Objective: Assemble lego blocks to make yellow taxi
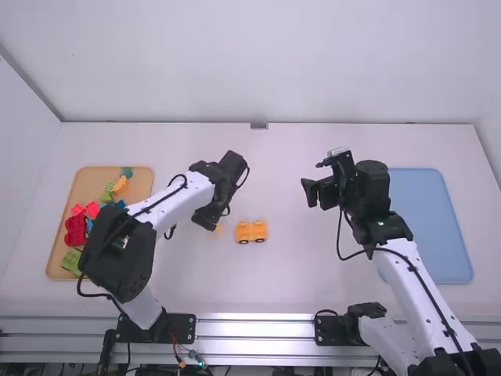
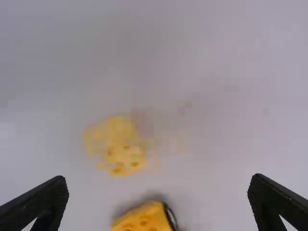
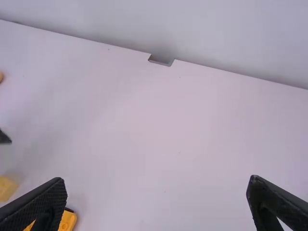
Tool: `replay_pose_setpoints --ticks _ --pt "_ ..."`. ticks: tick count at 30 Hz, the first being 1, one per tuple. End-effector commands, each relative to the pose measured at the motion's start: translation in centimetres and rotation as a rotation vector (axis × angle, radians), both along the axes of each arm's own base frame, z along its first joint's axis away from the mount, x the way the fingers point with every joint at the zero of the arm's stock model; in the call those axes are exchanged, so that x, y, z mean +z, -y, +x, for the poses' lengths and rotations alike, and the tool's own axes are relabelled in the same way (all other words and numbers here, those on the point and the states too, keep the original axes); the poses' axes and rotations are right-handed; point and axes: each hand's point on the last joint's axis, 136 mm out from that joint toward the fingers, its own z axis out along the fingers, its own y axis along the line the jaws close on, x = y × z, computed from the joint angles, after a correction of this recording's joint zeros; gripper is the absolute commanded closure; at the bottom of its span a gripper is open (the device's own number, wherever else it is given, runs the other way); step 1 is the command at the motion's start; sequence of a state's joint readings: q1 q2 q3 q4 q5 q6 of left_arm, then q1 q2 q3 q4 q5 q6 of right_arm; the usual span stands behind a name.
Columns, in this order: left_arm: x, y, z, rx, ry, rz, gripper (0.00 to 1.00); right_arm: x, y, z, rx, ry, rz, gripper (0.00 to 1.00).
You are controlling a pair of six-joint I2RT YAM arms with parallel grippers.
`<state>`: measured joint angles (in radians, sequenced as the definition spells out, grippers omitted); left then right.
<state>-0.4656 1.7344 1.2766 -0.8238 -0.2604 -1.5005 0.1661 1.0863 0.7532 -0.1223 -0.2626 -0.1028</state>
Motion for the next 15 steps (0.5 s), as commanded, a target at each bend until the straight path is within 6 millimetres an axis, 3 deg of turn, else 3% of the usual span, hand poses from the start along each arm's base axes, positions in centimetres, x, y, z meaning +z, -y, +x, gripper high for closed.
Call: replay_pose_setpoints --ticks 1,2,4,8,9,12,15 --pt "4.4 -0.2 2.3 -0.584 0.018 0.225 0.01 1.7 0.0 0.7 -0.004 0.038 0.007 0.01" --pt "4.5 -0.1 2.3 -0.611 0.016 0.233 0.00 1.7 0.0 0.7 -0.004 0.038 0.007 0.01" --pt "6.3 0.4 3.5 -0.914 0.010 0.349 0.01 1.7 0.0 0.7 -0.004 0.038 0.007 0.01" --pt "8.2 0.3 5.0 -1.336 -0.032 0.584 0.01 1.7 0.0 0.7 -0.004 0.039 0.007 0.01" --pt "8.2 0.3 4.9 -1.352 -0.039 0.591 0.01 1.7 0.0 0.7 -0.004 0.040 0.008 0.02" --pt "8.0 0.2 4.7 -1.644 -0.125 0.703 0.01 1.8 0.0 0.8 -0.004 0.045 0.008 0.01" --pt "7.7 0.1 5.4 -1.749 -0.128 0.761 0.01 1.8 0.0 0.8 -0.003 0.046 0.007 0.01"
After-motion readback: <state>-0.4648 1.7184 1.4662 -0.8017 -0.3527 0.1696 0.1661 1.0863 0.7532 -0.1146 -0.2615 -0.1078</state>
